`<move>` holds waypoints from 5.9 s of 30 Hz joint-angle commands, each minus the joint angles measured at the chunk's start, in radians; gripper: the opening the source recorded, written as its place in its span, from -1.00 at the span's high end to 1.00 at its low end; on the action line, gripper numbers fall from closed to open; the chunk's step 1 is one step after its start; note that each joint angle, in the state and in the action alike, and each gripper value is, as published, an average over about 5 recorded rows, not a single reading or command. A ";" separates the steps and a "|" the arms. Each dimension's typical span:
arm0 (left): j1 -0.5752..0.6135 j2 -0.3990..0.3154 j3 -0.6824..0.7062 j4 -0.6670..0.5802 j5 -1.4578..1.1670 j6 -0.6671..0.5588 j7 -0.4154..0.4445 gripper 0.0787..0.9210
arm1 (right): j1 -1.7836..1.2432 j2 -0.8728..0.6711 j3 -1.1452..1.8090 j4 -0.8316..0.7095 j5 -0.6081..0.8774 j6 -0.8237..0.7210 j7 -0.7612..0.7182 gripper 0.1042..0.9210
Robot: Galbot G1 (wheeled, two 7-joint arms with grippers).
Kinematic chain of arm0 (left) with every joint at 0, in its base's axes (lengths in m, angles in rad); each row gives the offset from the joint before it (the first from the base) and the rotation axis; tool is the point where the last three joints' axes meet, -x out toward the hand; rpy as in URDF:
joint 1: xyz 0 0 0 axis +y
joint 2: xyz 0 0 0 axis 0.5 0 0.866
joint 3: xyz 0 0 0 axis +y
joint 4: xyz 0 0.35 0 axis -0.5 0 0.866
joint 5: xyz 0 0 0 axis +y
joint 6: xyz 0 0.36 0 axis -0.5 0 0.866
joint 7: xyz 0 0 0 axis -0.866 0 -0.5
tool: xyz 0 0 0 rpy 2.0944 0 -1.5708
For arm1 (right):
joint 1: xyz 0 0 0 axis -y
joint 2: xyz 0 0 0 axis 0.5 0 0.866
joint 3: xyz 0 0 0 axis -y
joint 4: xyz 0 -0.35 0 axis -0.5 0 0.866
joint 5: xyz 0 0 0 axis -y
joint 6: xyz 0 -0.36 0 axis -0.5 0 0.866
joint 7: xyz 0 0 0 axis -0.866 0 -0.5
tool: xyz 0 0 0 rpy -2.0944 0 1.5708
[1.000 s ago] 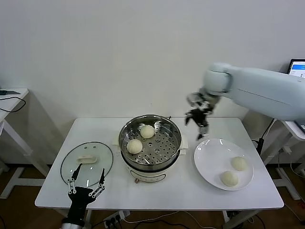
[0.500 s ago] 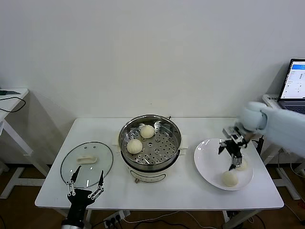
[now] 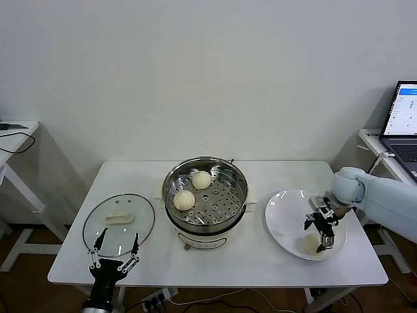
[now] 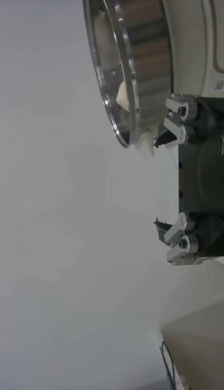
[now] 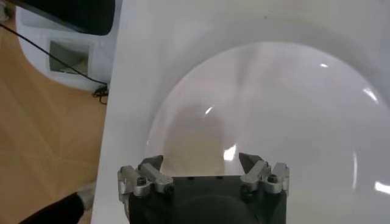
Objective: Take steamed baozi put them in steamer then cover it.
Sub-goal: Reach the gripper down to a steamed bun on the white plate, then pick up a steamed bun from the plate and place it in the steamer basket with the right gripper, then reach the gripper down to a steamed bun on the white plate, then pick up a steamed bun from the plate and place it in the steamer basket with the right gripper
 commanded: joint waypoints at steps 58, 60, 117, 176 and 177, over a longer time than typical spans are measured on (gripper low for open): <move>0.004 0.009 -0.001 -0.023 -0.001 -0.004 -0.004 -0.77 | 0.296 0.575 -0.029 0.222 -0.498 0.896 0.053 -0.49; 0.005 0.009 -0.001 -0.021 -0.001 -0.005 -0.004 -0.77 | 0.281 0.575 -0.026 0.211 -0.510 0.899 0.054 -0.49; 0.032 0.012 0.014 -0.029 0.016 -0.001 -0.011 -0.77 | -0.092 -0.019 0.293 -0.334 -0.088 0.120 -0.098 -0.76; 0.018 0.021 0.022 -0.039 0.009 0.010 -0.016 -0.77 | 0.626 0.519 -0.237 -0.043 0.431 -0.085 -0.150 -0.32; 0.018 0.021 0.021 -0.039 0.009 0.009 -0.016 -0.77 | 0.616 0.534 -0.240 -0.044 0.433 -0.092 -0.135 -0.32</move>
